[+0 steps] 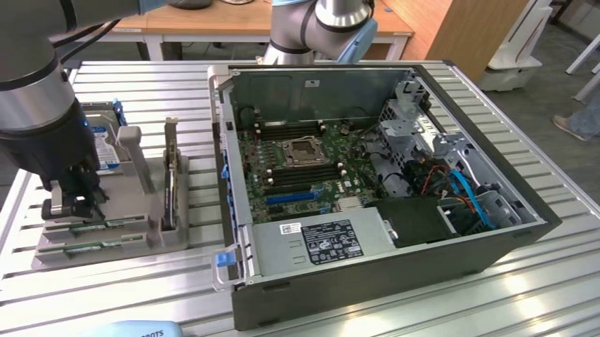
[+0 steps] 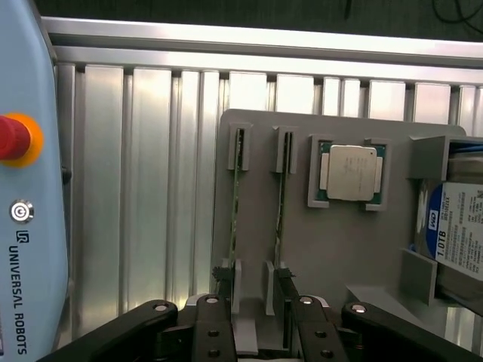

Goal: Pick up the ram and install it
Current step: 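Pick up the ram and move it above insertion slot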

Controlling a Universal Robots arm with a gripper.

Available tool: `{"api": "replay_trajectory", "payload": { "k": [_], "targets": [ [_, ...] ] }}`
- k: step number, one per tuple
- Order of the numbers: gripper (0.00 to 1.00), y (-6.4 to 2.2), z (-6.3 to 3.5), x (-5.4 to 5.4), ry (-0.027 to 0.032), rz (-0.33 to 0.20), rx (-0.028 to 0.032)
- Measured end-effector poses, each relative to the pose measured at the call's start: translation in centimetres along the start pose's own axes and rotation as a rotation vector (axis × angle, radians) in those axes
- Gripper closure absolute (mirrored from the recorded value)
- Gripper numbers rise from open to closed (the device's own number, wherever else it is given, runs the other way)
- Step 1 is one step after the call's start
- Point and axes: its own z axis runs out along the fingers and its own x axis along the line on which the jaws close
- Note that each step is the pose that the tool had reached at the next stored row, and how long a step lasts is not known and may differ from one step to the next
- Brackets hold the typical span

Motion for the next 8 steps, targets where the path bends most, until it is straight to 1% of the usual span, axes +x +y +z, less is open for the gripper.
{"api": "replay_trajectory", "payload": {
  "k": [5,8],
  "targets": [
    [0.65,-0.01,0.66,0.04,0.0,0.0,0.0],
    [0.65,-0.01,0.84,0.04,0.0001,0.0,-0.0002]
  ]
}}
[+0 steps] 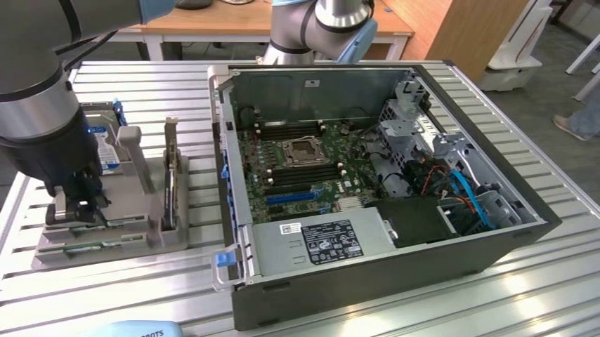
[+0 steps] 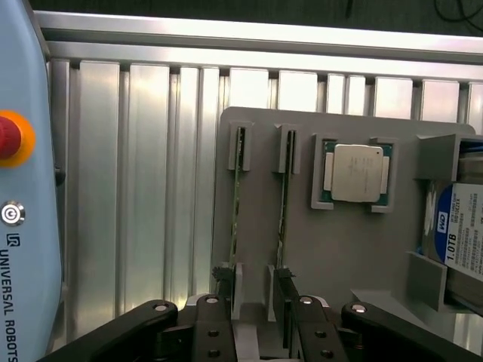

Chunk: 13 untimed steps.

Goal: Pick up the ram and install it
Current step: 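Pick up the ram and move it above insertion slot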

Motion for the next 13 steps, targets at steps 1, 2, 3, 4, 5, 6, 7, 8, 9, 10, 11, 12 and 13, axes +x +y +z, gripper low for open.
{"api": "replay_trajectory", "payload": {
  "k": [1,2,3,4,5,6,7,8,9,10,11,12,13],
  "targets": [
    [0.65,0.0,0.03,0.0,0.0,0.0,0.0001],
    [0.65,-0.01,0.05,0.1,-0.0002,0.0,0.0001],
    [0.65,-0.02,0.06,0.2,-0.0002,0.0,0.0002],
    [0.65,0.0,0.06,0.3,-0.0001,0.0,0.0001],
    [0.65,0.0,0.06,0.4,-0.0001,0.0,0.0001],
    [0.65,0.01,0.07,0.6,-0.0002,0.0,0.0002],
    [0.65,0.01,0.09,0.7,-0.0001,0.0,0.0001],
    [0.65,0.01,0.13,0.8,-0.0002,0.0,0.0001],
    [0.65,0.01,0.25,0.9,-0.0003,0.0,0.0002],
    [0.65,0.01,0.4,1.0,-0.0003,0.0,0.0003],
    [0.65,0.01,0.54,1.0,-0.0004,0.0,0.0002],
    [0.65,0.01,0.66,1.1,-0.0003,0.0,0.0002],
    [0.65,0.02,0.79,1.1,-0.0003,0.0,0.0001]
  ]
}}
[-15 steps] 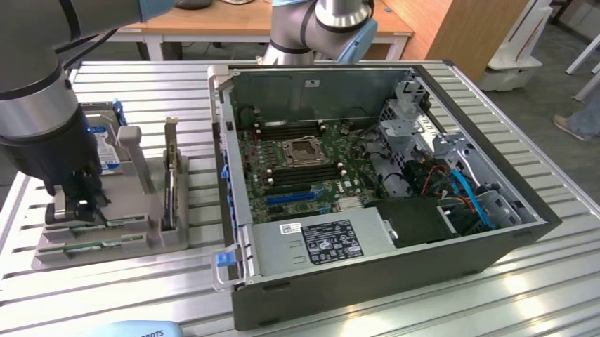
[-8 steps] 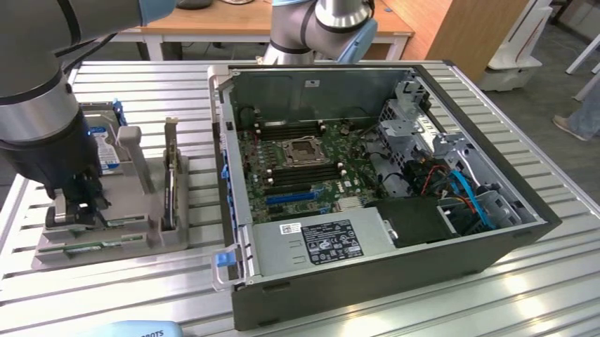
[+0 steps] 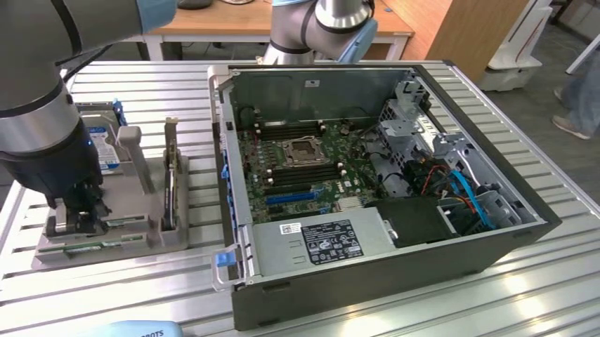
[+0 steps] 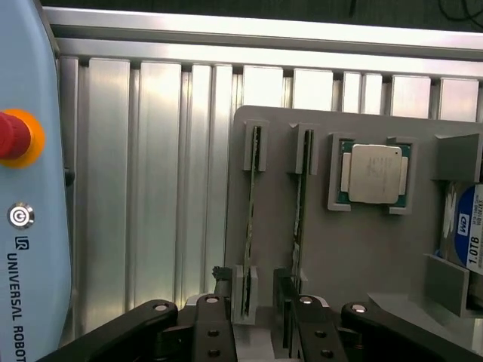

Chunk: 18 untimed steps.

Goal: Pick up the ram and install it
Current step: 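Pick up the ram and move it above insertion slot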

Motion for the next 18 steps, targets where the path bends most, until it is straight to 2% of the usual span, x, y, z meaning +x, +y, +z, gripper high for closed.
{"api": "replay_trajectory", "payload": {
  "k": [18],
  "targets": [
    [0.65,-0.02,2.32,0.4,0.0,0.0,0.0]
  ]
}}
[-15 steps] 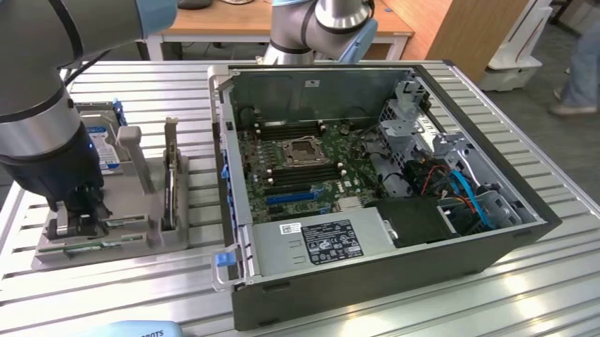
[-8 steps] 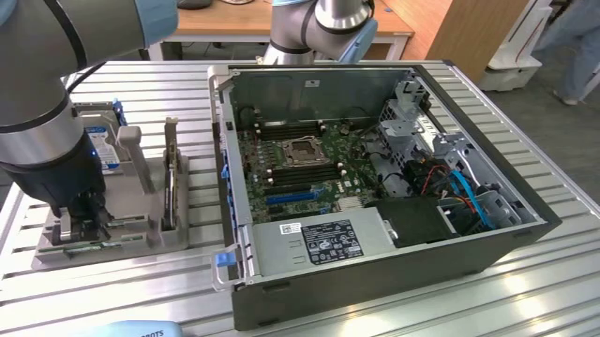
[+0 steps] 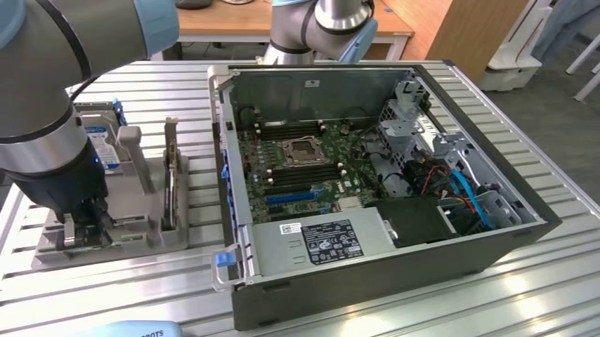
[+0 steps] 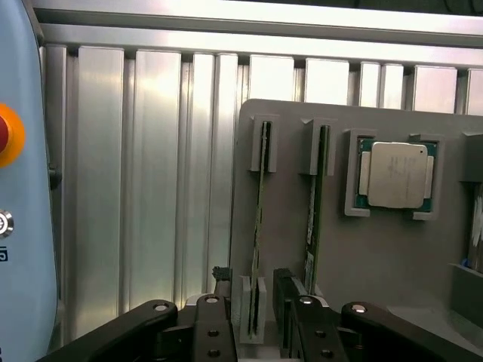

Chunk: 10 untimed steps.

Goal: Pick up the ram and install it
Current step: 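Pick up the ram and move it above insertion slot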

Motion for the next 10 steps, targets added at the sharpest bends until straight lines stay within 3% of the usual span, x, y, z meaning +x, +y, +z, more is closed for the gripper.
{"api": "replay_trajectory", "payload": {
  "k": [10],
  "targets": [
    [0.65,-0.01,0.93,0.06,0.0,0.0,0.0]
  ]
}}
